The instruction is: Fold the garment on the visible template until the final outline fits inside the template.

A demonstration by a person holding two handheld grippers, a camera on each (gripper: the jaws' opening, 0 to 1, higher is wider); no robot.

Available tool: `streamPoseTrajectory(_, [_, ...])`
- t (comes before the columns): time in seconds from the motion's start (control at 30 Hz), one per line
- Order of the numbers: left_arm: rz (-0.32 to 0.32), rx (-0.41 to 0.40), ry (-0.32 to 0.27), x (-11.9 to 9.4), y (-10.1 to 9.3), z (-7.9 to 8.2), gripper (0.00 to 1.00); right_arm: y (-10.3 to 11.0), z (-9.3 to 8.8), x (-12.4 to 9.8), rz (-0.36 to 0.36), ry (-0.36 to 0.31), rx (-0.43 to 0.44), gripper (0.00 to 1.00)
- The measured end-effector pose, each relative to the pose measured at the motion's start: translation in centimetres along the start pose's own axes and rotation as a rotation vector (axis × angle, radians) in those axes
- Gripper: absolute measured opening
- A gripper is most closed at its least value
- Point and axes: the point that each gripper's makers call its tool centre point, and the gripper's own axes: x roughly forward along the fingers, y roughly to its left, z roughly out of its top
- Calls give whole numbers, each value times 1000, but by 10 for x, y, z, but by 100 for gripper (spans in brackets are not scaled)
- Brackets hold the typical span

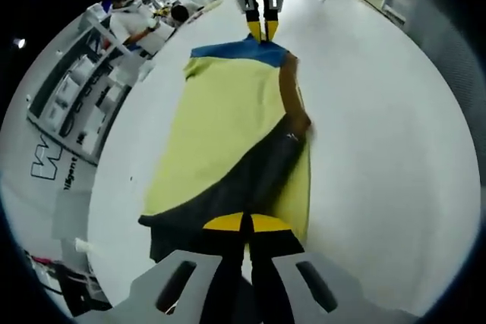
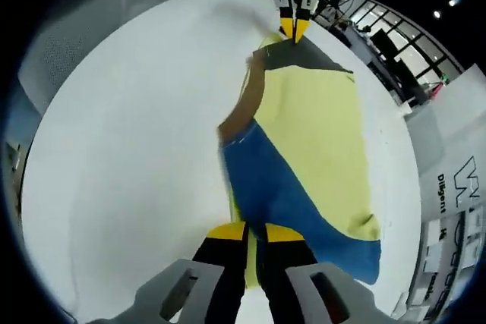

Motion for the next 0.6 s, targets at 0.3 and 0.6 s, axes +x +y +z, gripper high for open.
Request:
streamPoseTrajectory(0.3, [4,-25,-5,-4,2,0,4,-10,-3,-7,-34,-16,71,0])
streamPoseTrajectory(0.6, [19,-63,-20,-14,6,4,4,-17,4,-24,-61,-46,131,0])
